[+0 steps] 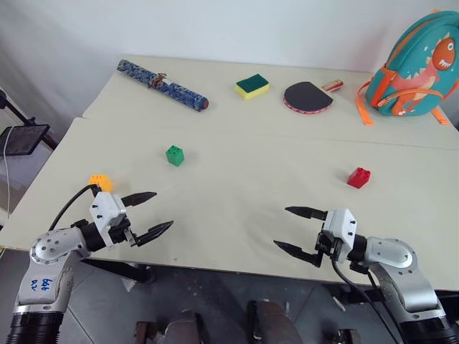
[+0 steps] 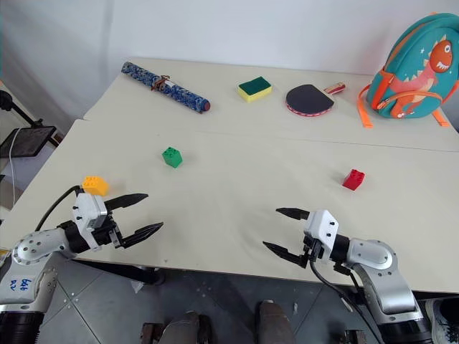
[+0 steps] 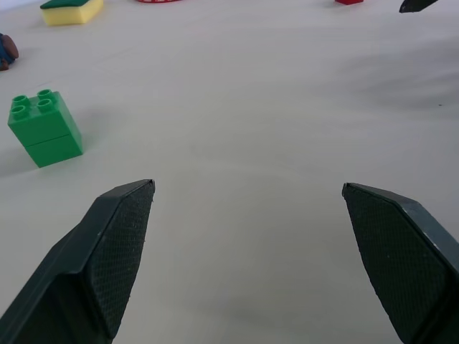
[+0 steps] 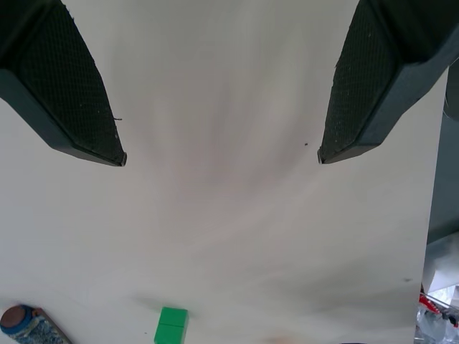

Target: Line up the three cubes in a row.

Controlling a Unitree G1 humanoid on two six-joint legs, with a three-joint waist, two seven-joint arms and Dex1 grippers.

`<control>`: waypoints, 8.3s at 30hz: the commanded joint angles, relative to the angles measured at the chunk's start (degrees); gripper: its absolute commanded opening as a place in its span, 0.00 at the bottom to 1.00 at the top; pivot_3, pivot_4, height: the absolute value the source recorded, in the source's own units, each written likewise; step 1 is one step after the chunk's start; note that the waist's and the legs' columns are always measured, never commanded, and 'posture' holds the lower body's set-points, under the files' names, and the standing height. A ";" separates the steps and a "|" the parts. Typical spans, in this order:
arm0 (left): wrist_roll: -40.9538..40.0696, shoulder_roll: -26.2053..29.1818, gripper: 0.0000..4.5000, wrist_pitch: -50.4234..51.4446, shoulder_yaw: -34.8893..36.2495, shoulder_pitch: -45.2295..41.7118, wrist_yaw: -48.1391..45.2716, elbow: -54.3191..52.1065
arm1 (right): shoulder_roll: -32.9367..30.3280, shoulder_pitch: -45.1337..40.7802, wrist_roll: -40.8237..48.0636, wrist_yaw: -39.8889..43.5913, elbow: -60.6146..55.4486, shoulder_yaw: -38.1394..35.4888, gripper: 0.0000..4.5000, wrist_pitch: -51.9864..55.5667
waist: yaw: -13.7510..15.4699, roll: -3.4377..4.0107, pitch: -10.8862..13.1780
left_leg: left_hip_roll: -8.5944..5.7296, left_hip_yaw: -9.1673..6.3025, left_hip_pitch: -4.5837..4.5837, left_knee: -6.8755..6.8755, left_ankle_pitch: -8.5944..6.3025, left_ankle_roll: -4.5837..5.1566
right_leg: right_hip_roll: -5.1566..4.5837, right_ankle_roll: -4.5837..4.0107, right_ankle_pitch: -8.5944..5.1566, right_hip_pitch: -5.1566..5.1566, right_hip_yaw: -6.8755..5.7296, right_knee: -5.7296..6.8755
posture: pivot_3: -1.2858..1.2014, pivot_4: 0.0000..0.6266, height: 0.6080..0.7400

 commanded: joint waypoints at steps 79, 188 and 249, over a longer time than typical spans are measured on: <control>-6.01 -0.92 1.00 13.40 -3.55 2.72 -1.93 -14.12 | 4.71 -39.41 -10.68 18.29 40.71 15.09 0.52 -4.19 | -1.81 0.18 0.03 | -0.06 0.49 -0.24 0.01 -0.04 0.31 | 0.08 0.55 0.30 -0.49 0.82 -0.21 | 0.52 0.24 1.00; -1.43 -31.38 0.99 -0.71 31.73 18.74 38.43 -9.64 | 4.80 -13.72 12.27 10.60 -1.46 2.57 1.00 2.04 | 0.12 -0.12 -0.07 | -0.13 -0.08 -0.01 0.15 -0.23 0.58 | -0.41 0.60 0.55 0.22 -0.23 -0.69 | 0.52 0.24 1.00; 14.05 -5.19 0.32 -31.26 -16.18 -44.46 -36.94 64.18 | -4.81 9.26 12.11 3.85 -12.81 -12.65 1.00 4.97 | 0.15 -0.23 -0.15 | 0.02 1.16 -0.32 0.15 -0.29 0.39 | -0.38 0.43 0.68 -0.51 -0.92 -0.53 | 0.52 0.24 1.00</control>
